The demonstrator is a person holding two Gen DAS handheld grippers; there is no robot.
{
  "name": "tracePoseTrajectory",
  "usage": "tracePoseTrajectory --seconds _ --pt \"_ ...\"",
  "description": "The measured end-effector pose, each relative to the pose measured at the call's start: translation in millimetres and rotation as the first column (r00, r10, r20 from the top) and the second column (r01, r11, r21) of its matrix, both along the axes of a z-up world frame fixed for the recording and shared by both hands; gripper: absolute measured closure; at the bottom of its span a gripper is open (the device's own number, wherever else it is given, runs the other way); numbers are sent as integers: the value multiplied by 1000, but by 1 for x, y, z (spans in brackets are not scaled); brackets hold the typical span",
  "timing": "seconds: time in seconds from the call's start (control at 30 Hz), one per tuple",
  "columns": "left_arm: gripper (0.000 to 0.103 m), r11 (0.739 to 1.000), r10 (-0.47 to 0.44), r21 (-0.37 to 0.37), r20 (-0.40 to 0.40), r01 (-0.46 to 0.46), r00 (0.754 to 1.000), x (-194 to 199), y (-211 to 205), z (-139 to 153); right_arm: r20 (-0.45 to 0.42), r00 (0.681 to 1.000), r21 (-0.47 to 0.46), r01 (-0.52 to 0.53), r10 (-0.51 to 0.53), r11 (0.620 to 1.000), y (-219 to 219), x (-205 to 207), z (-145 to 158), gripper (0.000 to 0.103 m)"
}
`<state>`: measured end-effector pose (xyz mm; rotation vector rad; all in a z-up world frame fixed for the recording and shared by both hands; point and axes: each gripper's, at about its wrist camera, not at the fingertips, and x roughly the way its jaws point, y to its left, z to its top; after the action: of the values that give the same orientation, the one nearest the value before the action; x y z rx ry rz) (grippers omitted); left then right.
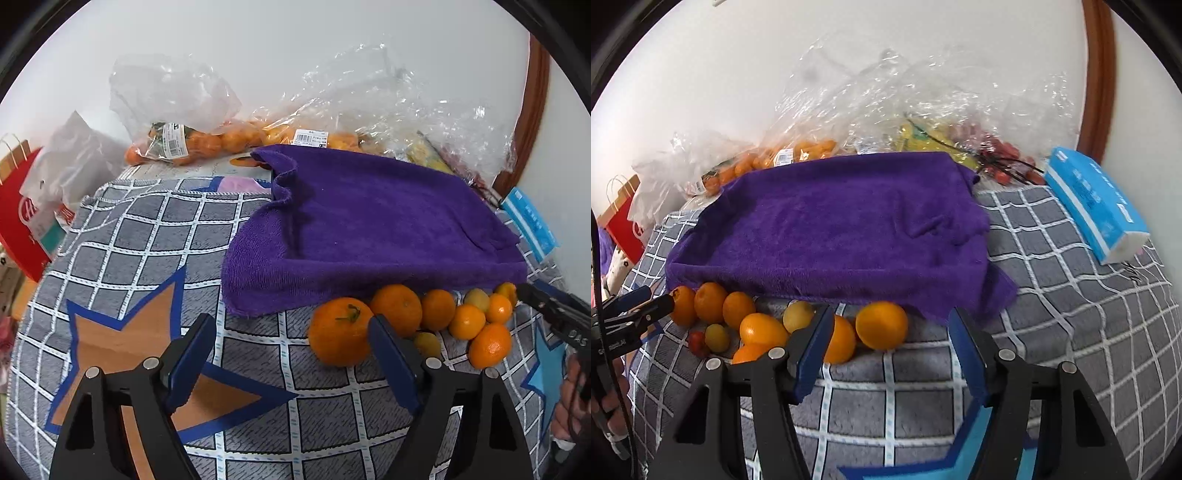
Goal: Organize fruits
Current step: 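Move the left tool toward the large orange in the fruit row, then close the left tool on the large orange while the right tool grasps another orange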
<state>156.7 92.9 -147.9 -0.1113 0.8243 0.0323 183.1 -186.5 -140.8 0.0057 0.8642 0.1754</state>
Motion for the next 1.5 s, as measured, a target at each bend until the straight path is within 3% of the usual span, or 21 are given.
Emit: tracePoseTrajectory --seconds 0.27,0.8,0.97,1.03,1.17,1.27,1.5 --pt "22 997 -24 -69 19 26 1000 4 7 -4 -16 1000 33 17 -16 999 -7 8 -10 46" --pt "26 992 -100 -75 23 102 995 5 -5 -11 -23 1000 38 -2 3 999 -11 9 -15 50" --pt "37 991 -117 -61 10 117 993 8 -12 -14 -7 1000 8 -5 5 1000 -9 6 -14 50" --pt "47 990 -127 -68 0 127 992 10 -14 -15 4 1000 3 6 -6 1000 -9 5 -12 50" --pt "51 987 -131 -91 -2 130 991 12 -14 -17 -14 1000 34 2 -1 999 -13 6 -13 50" --pt "61 984 -134 -122 -1 133 991 13 -11 -18 -28 1000 53 -4 6 999 -14 7 -15 50" --pt "61 993 -60 -98 25 62 998 8 0 -14 -28 1000 54 -11 12 998 -14 6 -15 50"
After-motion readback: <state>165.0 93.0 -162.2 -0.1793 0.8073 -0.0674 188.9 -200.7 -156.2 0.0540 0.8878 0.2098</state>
